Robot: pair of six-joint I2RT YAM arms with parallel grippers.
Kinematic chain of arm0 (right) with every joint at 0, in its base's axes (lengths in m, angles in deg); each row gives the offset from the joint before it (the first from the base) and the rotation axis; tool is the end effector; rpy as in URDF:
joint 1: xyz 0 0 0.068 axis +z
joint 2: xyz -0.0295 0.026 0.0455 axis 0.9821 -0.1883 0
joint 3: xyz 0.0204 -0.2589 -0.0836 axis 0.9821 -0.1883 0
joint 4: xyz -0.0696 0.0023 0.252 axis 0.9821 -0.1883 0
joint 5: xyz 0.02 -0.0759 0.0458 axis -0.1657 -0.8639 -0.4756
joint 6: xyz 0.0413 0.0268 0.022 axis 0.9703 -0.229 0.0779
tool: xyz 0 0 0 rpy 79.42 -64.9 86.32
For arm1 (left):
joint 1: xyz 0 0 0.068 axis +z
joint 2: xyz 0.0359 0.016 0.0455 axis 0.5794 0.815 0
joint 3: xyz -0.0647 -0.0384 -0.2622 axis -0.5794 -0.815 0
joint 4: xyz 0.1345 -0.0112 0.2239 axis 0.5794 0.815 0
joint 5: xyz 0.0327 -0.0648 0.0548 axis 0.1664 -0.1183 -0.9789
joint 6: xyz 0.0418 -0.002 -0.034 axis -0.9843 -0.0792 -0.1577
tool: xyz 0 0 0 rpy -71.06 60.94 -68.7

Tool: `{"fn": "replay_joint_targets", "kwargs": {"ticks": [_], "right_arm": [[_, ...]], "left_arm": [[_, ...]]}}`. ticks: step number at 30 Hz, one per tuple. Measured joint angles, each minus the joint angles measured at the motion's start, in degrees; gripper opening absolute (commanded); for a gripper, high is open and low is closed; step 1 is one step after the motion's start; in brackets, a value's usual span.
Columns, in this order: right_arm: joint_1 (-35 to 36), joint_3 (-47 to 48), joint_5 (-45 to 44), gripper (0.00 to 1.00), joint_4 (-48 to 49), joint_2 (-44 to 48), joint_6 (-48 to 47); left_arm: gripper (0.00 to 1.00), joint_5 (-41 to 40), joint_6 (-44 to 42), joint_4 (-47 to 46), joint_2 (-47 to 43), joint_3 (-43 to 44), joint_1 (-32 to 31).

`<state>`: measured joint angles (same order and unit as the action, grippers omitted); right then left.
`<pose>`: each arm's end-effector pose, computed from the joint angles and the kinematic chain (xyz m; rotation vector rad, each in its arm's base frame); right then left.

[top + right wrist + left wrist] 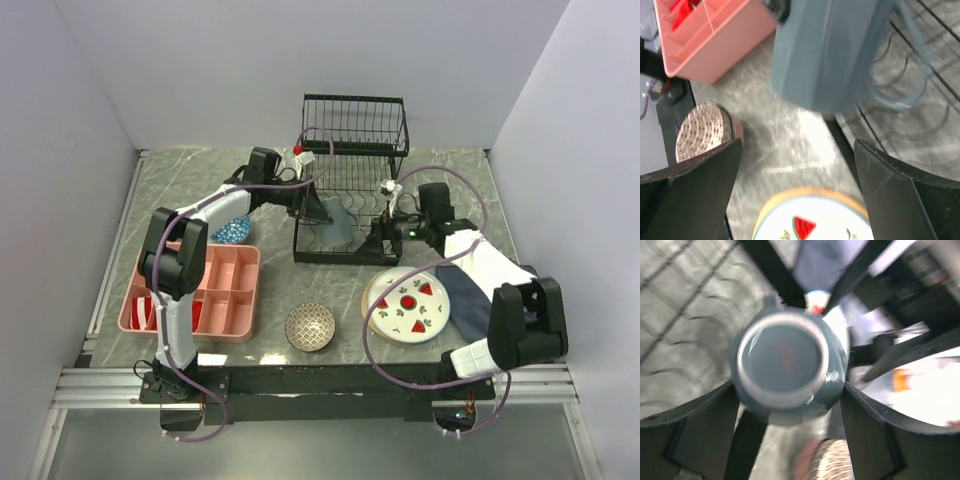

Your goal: Load the mixed dishes into the dish rack

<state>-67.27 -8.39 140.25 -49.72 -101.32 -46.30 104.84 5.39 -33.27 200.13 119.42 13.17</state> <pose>0.2867 0.0902 0.2388 -0.8739 1.9512 1.1095 0.4050 -0.2006 0.2190 0.6439 2.1626 -1.7040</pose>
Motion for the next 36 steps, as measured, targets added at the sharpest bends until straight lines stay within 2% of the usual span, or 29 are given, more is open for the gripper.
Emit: {"fn": "replay_joint_targets", "kwargs": {"ticks": [5,10,16,21,27,30,36], "right_arm": [[-2.36,0.74,-0.11,1.0,-9.09,5.81,-6.19],[-2.78,0.42,-0.09,1.0,-10.34,8.2,-7.08],[-2.8,-0.55,-0.26,1.0,-10.43,8.24,-7.43],[-2.89,-0.55,-0.92,1.0,-10.54,8.17,-8.5],[-2.93,-0.68,-2.08,1.0,-9.68,8.07,-8.39],[-2.93,-0.7,-2.6,1.0,-9.79,8.07,-8.92],[-4.35,-0.5,-3.82,1.0,-11.5,8.07,-10.97]], "left_arm": [[0.01,-10.25,-17.73,15.45,-3.96,1.64,-1.14],[0.01,-17.57,-26.58,20.5,-4.52,1.92,-2.67],[0.01,-24.52,-30.58,17.29,-5.6,0.57,-5.01],[0.01,-31.1,-32.26,8.13,-11.32,-10.97,-8.28],[0.01,-38.84,-31.95,-2.6,-14.21,-18.05,-11.5],[0.14,-44.37,-31.34,-6.49,-14.1,-18.88,-13.44],[0.51,-51.78,-29.29,-7.82,-11.54,-15.96,-15.21]]}}
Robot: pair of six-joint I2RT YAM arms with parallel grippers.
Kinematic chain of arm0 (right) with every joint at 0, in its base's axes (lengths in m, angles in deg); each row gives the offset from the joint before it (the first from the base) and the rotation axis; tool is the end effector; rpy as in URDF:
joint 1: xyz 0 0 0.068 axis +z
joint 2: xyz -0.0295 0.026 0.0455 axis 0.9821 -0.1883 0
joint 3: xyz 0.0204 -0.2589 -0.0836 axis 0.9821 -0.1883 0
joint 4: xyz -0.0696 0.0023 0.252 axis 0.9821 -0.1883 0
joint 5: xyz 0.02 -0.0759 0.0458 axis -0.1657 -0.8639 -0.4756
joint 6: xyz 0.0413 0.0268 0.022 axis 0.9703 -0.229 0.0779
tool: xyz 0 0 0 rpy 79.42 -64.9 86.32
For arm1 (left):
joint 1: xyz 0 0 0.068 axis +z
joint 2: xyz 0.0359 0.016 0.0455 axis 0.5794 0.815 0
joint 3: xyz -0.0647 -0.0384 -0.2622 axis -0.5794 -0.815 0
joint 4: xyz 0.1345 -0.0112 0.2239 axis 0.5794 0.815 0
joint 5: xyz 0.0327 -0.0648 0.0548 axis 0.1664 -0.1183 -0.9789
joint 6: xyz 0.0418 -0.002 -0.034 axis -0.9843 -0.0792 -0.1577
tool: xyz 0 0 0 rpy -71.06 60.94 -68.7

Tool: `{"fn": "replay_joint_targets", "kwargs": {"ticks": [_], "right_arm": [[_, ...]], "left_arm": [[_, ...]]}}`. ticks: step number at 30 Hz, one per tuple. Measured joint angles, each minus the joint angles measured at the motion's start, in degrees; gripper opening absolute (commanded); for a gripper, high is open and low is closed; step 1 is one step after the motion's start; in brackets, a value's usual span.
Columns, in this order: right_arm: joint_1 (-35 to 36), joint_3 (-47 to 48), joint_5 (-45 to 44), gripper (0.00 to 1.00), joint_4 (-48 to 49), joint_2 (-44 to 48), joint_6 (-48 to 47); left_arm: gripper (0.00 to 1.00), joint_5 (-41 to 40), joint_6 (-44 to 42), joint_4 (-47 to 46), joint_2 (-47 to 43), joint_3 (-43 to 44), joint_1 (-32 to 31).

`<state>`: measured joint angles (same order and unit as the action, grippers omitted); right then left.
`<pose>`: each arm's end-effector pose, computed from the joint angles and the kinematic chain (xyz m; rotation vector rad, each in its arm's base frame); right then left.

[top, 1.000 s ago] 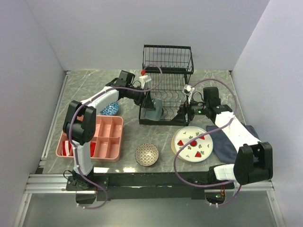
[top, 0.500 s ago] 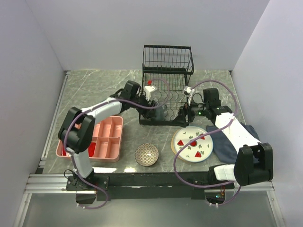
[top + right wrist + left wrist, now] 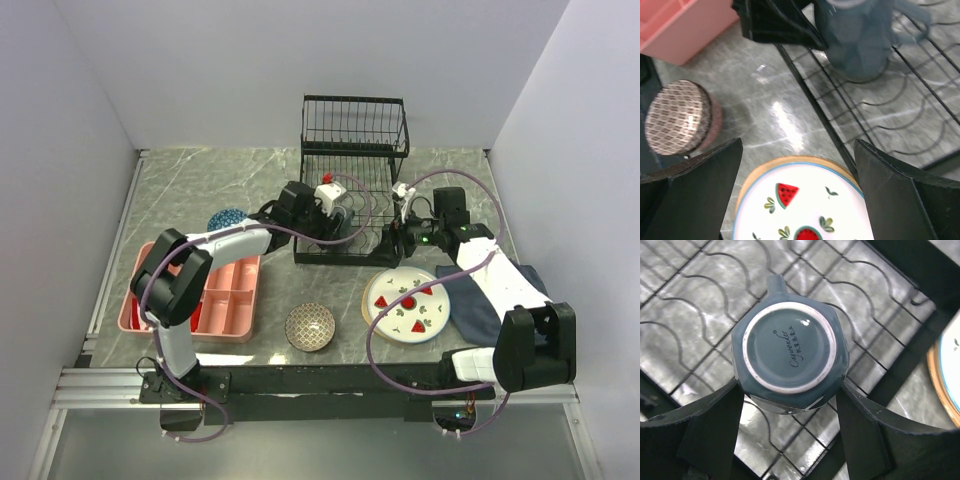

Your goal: Load the mixed dishes into the dish rack

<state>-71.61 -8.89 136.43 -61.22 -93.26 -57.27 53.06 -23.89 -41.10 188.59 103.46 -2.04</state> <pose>0.2615 0.0627 0.2579 -0.9233 1.9512 0.9158 0.3237 -0.2585 0.2136 0.8971 1.9819 -0.5959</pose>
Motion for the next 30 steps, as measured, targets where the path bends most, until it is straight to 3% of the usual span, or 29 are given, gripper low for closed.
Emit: {"fn": "replay_joint_targets", "kwargs": {"ticks": [3,5,7,10,14,17,24,26,29,30], "right_arm": [[-0.55,0.09,-1.38,0.97,-0.98,0.0,-1.99],[-0.63,0.07,-2.01,0.87,-1.22,0.0,-2.99],[-0.57,0.07,-2.49,0.84,-1.14,0.0,-4.07],[-0.15,0.07,-3.3,0.79,0.07,-0.22,-4.52],[1.31,0.11,-4.57,0.8,1.88,-0.96,-5.27],[3.93,0.2,-5.84,0.84,1.84,-1.31,-6.75],[7.54,2.01,-6.93,0.84,2.89,-3.34,-7.43],[7.8,2.01,-7.39,0.8,3.04,-3.63,-7.5],[8.44,2.03,-7.65,0.65,2.91,-3.76,-8.66],[8.85,2.08,-7.74,0.52,2.75,-3.8,-9.16]], "left_arm": [[0.56,-2.32,0.52,0.0,0.07,0.15,0.04],[0.58,-3.39,0.57,0.13,0.04,0.24,0.13],[0.72,-4.07,0.31,1.03,-0.7,0.13,0.22],[0.75,-4.24,-1.49,2.97,-4.26,-2.84,0.39],[0.82,-3.76,-3.17,7.32,-10.6,-6.88,0.5],[0.95,-3.82,-4.0,8.11,-13.03,-7.48,0.44],[0.94,-3.1,-5.33,6.78,-15.8,-9.88,0.44],[0.95,-3.04,-5.25,6.73,-15.8,-10.69,0.46],[0.96,-3.23,-5.05,7.63,-16.92,-11.76,0.72],[0.96,-3.37,-5.03,8.2,-18.23,-12.22,0.94]]}}
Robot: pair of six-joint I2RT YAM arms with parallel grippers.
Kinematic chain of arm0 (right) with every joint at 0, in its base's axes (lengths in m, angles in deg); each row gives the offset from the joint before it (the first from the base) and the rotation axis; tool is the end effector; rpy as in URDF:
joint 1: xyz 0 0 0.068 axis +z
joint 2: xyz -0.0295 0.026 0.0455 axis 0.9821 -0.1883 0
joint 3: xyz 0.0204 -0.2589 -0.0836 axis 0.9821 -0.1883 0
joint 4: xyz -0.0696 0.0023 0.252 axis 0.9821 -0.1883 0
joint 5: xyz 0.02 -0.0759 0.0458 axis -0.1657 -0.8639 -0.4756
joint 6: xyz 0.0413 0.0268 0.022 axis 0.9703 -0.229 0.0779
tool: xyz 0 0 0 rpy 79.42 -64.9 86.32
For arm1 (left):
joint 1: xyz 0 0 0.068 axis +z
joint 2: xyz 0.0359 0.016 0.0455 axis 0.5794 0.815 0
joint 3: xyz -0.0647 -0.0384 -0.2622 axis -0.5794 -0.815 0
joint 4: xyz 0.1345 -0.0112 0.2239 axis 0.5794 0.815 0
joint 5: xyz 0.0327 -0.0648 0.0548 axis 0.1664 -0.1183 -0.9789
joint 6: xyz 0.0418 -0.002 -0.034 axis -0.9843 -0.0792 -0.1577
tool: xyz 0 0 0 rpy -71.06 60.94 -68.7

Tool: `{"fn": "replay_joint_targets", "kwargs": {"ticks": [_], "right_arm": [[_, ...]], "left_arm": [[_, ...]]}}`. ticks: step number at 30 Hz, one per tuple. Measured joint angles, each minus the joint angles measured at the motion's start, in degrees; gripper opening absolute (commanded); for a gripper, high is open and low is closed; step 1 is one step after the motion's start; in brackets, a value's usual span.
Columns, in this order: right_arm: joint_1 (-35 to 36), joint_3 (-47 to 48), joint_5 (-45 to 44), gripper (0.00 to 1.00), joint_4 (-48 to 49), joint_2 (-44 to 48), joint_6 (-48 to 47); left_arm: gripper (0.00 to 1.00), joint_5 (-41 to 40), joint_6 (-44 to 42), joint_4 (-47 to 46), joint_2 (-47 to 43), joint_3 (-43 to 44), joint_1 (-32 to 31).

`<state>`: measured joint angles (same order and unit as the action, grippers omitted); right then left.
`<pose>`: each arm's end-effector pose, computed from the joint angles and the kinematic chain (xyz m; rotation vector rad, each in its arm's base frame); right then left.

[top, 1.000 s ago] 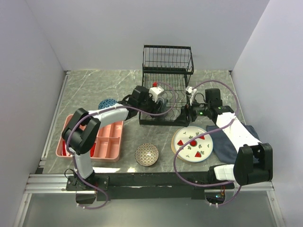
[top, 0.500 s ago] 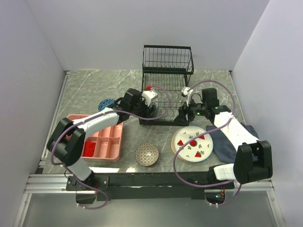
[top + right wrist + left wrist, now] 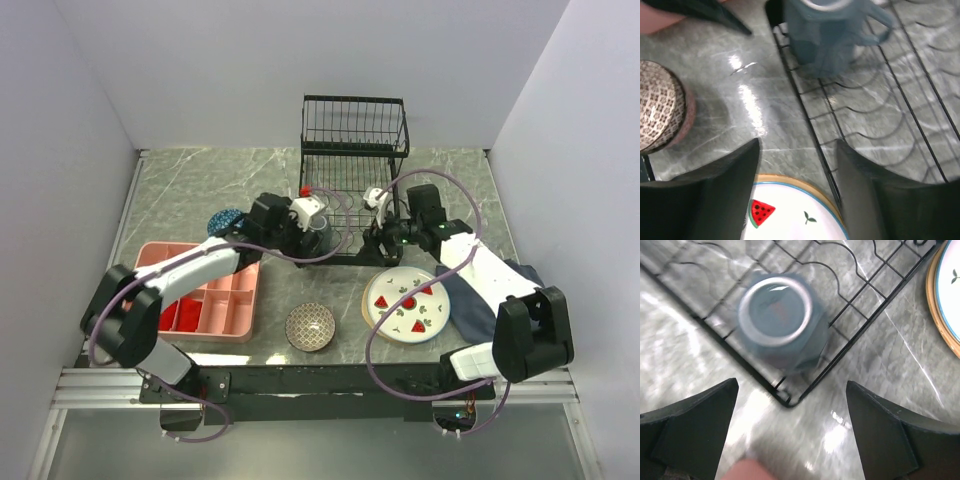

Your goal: Load the mixed dishes into the dish rack

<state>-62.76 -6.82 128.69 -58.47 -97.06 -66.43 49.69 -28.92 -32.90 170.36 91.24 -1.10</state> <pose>0.2682 0.1045 0.2532 -1.1842 1.8441 0.7560 0.2678 -0.2062 0.2437 0.9412 1.9879 -0.4695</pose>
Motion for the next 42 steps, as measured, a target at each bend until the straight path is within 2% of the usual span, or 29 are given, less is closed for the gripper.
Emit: {"fn": "replay_joint_targets", "kwargs": {"ticks": [2,3,5,6,7,8,9,10,16,24,35,42], "right_arm": [[1.75,0.57,-0.15,0.4,-0.68,-0.35,-1.84],[2.99,1.14,-0.31,0.27,-1.31,-0.76,-2.69],[5.79,2.43,-0.48,0.1,-1.64,-1.64,-4.24],[7.45,3.1,-0.79,0.0,-1.9,-2.19,-4.7],[8.81,3.85,-1.14,0.0,-1.9,-2.78,-4.94],[10.03,4.7,-1.6,0.0,-1.79,-3.48,-5.16],[11.34,5.6,-2.4,0.0,-1.68,-4.31,-5.18],[12.28,6.25,-3.17,0.0,-1.49,-5.01,-5.22],[18.38,9.22,-9.86,0.0,-0.92,-9.79,-9.4],[23.85,9.6,-20.39,0.0,4.5,-14.73,-12.04],[23.26,17.94,-32.44,0.0,9.77,-24.17,-12.94],[22.08,20.5,-37.05,0.0,12.17,-27.91,-14.45]], "left_arm": [[0.97,-0.17,-0.2,1.07,-3.69,-1.25,0.94],[0.98,-0.33,-0.37,1.36,-6.91,-2.38,1.84],[0.98,-0.55,-0.83,1.75,-14.23,-5.05,4.31],[0.87,-0.61,-0.9,1.49,-18.21,-6.47,5.53],[0.72,-0.81,-0.85,1.4,-22.69,-8.22,7.21],[0.52,-1.2,-0.52,1.27,-25.86,-9.42,8.35],[0.07,-1.49,0.48,1.14,-28.41,-10.32,9.2],[0.01,-2.43,1.14,1.07,-30.49,-11.13,9.92],[0.01,-6.38,7.06,0.92,-32.52,-15.76,14.73],[0.01,-10.58,7.28,1.22,-34.69,-19.5,16.11],[0.01,-9.94,9.35,1.03,-35.78,-22.45,18.84],[0.01,-9.11,10.05,0.57,-35.6,-22.95,19.37]]}}
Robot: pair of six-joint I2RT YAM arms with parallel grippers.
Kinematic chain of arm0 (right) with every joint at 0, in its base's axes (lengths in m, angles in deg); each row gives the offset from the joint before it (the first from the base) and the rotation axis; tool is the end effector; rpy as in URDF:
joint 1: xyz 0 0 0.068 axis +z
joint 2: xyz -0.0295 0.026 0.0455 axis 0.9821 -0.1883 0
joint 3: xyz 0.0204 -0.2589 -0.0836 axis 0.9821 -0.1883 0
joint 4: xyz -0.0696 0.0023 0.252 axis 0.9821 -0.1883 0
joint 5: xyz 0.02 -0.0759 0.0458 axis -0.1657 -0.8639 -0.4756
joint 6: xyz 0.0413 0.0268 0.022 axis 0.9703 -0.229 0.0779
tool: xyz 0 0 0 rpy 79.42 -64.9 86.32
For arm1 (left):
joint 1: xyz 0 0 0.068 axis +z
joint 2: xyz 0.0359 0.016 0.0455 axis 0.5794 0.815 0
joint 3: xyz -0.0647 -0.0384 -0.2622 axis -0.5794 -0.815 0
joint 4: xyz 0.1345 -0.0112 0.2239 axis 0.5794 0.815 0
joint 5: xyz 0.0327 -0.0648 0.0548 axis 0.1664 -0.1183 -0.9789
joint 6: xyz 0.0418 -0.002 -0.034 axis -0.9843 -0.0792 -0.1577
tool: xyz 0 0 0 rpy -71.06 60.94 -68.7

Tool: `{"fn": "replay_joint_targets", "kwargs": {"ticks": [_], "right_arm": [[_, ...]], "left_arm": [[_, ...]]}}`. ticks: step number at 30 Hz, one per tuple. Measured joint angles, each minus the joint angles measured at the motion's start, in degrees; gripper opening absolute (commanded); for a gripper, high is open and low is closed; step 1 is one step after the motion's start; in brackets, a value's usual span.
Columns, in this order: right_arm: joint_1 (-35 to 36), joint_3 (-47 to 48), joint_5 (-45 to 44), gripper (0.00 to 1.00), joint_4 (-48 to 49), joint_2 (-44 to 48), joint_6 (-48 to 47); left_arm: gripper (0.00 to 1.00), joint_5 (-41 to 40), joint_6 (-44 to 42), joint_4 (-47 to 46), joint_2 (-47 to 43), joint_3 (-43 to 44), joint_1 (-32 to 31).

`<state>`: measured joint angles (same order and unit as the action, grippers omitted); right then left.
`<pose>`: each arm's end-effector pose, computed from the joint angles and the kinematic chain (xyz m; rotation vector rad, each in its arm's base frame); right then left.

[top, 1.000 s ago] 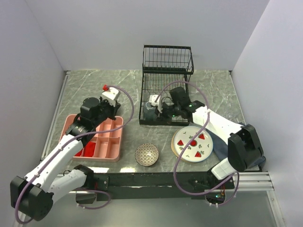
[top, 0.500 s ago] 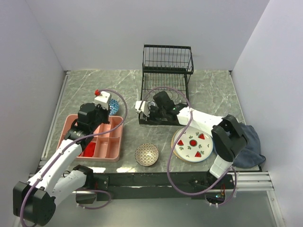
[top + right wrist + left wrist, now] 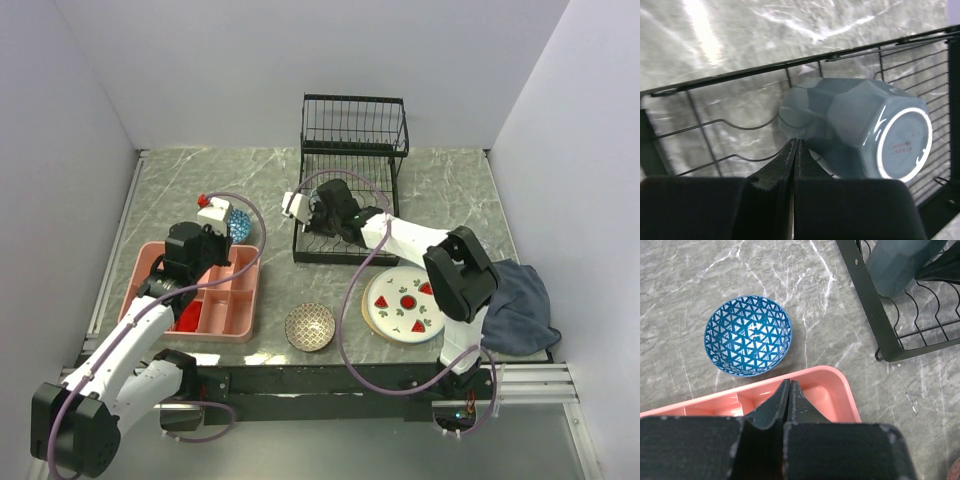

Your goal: Load the mixed dishes into the dish rack

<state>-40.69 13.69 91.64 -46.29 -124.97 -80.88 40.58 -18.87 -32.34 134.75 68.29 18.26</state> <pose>0.3252 0.2635 0.2162 -1.5310 1.6489 0.0793 0.1988 -0.0622 0.2611 0.2844 1.9472 -0.2313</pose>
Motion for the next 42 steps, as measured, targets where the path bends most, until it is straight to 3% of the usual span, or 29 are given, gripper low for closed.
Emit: {"fn": "replay_joint_targets", "kwargs": {"ticks": [7,19,27,30,31,34,37,42], "right_arm": [[-0.15,0.57,-4.81,0.0,8.02,-4.85,-2.99],[-4.07,11.45,-10.78,0.0,18.62,-17.84,-10.19],[-6.01,13.29,-11.58,0.0,23.3,-19.45,-12.37],[-5.73,11.08,-11.54,0.0,25.42,-18.56,-12.2],[-5.57,9.29,-11.5,0.07,25.88,-17.57,-11.91],[-4.72,2.91,-10.95,0.37,25.03,-12.98,-10.23],[-2.89,-2.93,-9.35,0.54,19.17,-5.03,-6.86],[-0.09,-5.95,-5.81,0.68,6.84,12.02,1.25]], "left_arm": [[0.01,0.94,1.03,-0.52,0.68,-0.02,0.48],[0.01,2.34,1.49,-0.5,1.4,-0.02,2.95],[0.01,3.58,1.9,-0.39,1.73,-0.02,4.7],[0.1,3.82,2.45,-0.44,1.73,-0.02,5.16],[0.26,3.87,2.54,-0.44,1.73,-0.02,5.22],[0.53,3.89,2.8,-0.42,1.75,0.0,5.33],[0.67,4.57,2.82,-0.17,2.16,0.57,5.35],[0.79,8.13,1.07,-0.68,2.78,2.23,5.4]]}}
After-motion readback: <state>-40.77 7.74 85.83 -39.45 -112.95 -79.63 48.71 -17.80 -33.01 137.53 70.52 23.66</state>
